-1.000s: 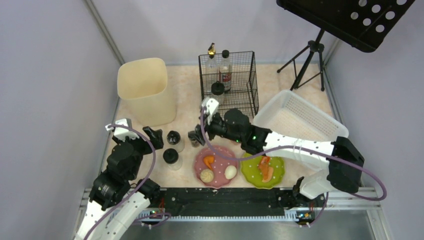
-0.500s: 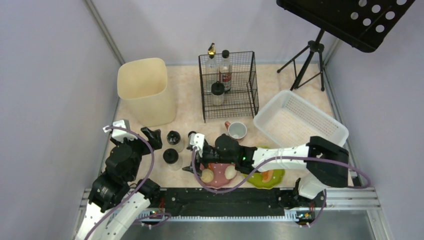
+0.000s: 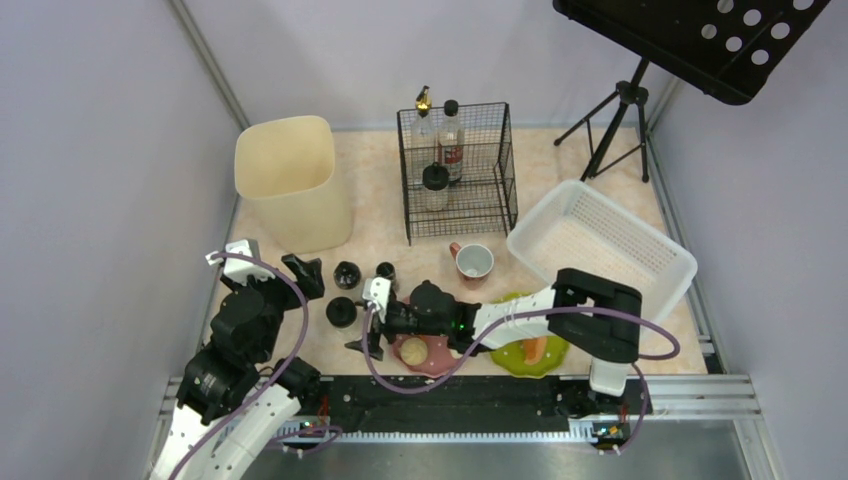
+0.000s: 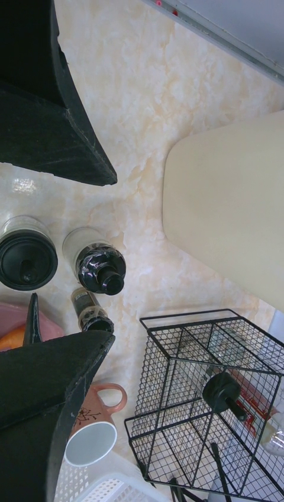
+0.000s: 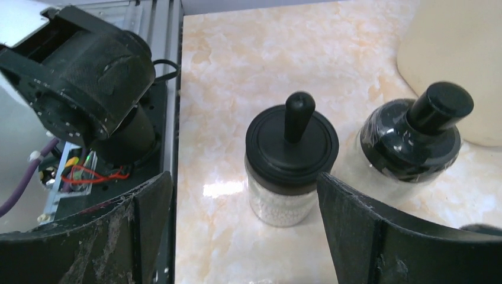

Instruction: Clear the kitchen counter

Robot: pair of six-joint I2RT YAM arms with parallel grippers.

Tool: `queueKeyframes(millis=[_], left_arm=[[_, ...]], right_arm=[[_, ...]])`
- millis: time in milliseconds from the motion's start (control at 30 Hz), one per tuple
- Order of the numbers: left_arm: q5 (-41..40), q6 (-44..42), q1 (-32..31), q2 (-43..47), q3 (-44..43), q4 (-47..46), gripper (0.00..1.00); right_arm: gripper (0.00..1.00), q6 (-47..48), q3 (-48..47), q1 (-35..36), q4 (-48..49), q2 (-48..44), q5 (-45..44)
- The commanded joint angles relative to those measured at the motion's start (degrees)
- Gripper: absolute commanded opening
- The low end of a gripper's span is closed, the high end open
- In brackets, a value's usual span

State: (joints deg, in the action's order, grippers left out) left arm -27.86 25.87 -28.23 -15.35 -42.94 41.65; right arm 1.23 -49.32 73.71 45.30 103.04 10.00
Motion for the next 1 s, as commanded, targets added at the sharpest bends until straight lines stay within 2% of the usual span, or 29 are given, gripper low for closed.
queueKeyframes(millis=[0, 967], left_arm=[[0.8, 0.4, 0.1, 0.3, -0.2, -1.1, 0.96], [1.3, 0.1, 0.2, 0.1, -0.1, -1.3, 0.96]], right_arm=[[0.90, -0.8, -4.2, 0.5, 6.8, 2.6, -0.1], [0.89, -0.7, -10.6, 0.5, 6.9, 11.9, -1.9]])
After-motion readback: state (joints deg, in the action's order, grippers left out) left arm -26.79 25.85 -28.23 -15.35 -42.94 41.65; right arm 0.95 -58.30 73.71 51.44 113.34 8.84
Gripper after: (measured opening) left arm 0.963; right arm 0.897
